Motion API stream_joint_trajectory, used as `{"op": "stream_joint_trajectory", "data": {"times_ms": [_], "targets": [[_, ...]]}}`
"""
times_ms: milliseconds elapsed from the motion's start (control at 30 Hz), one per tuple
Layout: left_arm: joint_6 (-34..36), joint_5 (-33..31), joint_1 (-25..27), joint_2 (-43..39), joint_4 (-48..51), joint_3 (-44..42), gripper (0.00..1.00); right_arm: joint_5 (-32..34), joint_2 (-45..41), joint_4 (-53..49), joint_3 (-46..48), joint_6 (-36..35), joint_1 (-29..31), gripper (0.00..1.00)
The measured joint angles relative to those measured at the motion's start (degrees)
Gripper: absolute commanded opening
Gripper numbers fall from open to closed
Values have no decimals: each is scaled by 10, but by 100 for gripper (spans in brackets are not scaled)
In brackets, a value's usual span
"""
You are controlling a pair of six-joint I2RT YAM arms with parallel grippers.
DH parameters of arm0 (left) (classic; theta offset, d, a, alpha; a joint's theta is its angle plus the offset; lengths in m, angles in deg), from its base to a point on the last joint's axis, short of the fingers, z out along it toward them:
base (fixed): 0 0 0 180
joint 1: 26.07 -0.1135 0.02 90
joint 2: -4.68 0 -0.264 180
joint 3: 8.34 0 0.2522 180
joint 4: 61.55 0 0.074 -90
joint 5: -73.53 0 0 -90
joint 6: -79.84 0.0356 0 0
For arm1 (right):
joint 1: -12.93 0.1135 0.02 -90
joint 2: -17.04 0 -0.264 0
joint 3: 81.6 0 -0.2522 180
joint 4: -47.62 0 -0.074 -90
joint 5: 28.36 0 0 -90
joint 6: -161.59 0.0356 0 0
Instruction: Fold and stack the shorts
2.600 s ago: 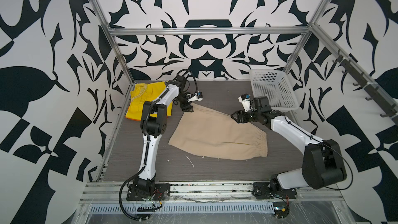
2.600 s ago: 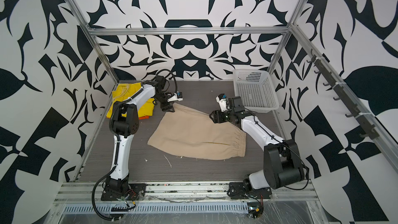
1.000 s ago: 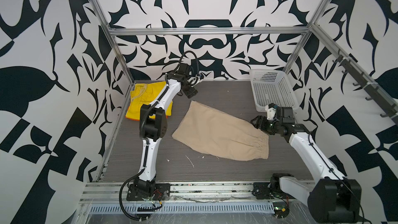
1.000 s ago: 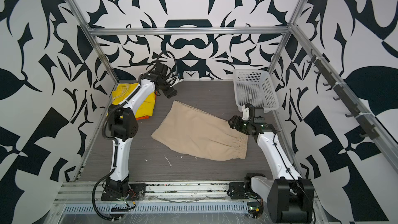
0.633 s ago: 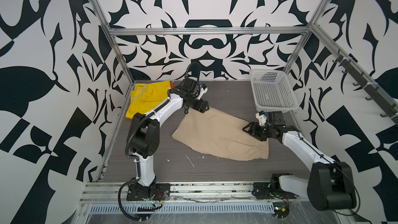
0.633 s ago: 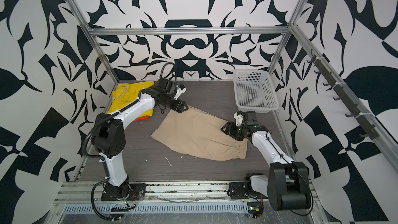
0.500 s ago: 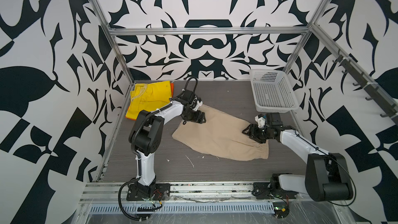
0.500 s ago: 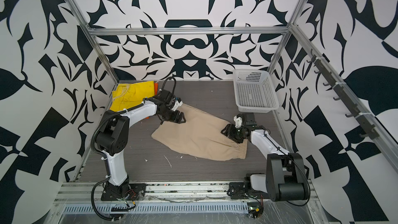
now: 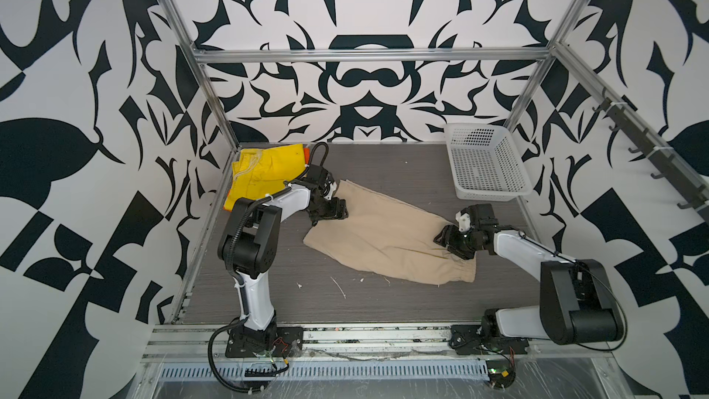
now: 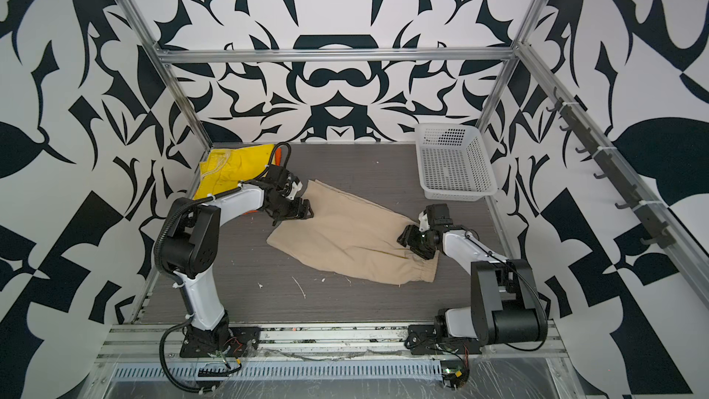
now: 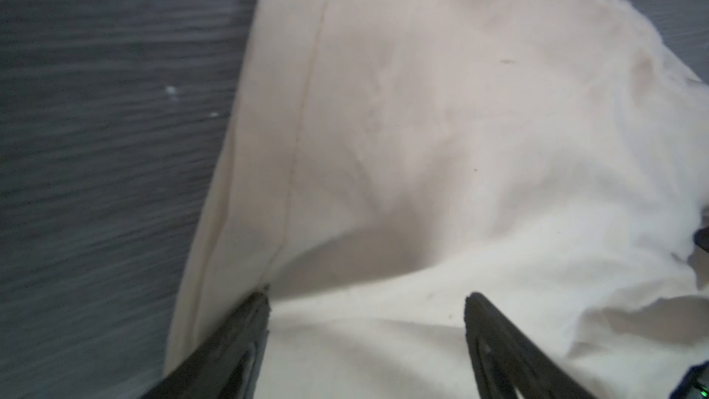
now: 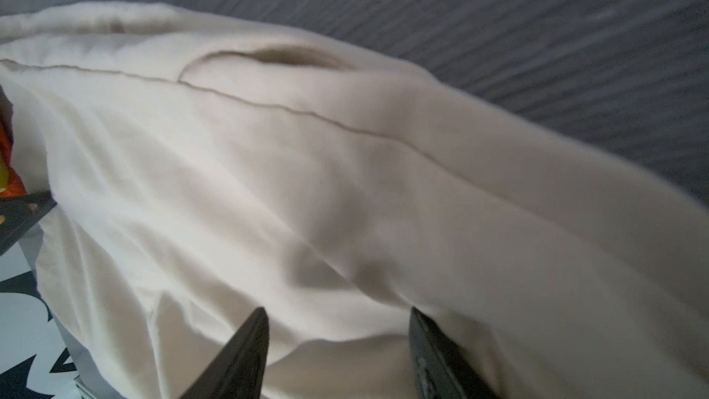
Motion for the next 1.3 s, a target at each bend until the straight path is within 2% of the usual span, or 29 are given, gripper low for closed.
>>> {"op": "stream_joint_trajectory", "data": {"times_ms": [133, 267, 367, 500, 600, 700, 933, 1133, 1200, 1300], "targets": [[1, -17, -1, -16, 29, 0, 89, -8, -11, 2, -6, 7, 8, 67], [7, -21, 28, -57, 56, 16, 88, -16, -71, -48, -52, -7, -32, 69], [32, -7, 96, -94, 38, 44, 86, -38, -126, -65, -89, -22, -109, 69], [97, 41, 224, -105, -28, 80, 86, -88, -159, -72, -92, -33, -238, 69], [156, 78, 316, -76, -66, 105, 86, -128, -158, -67, -61, -26, -318, 69], [212, 101, 381, -18, -89, 135, 86, -150, -157, -65, -24, -15, -364, 69], [324, 116, 456, 117, -125, 177, 86, -171, -143, -42, 12, 4, -392, 69], [408, 53, 486, 177, -167, 186, 89, -177, -130, -29, 12, 6, -392, 69], [428, 31, 487, 192, -178, 186, 84, -185, -122, -24, 16, 8, -392, 70], [439, 4, 487, 195, -204, 180, 63, -193, -113, -24, 26, 8, -392, 71]]}}
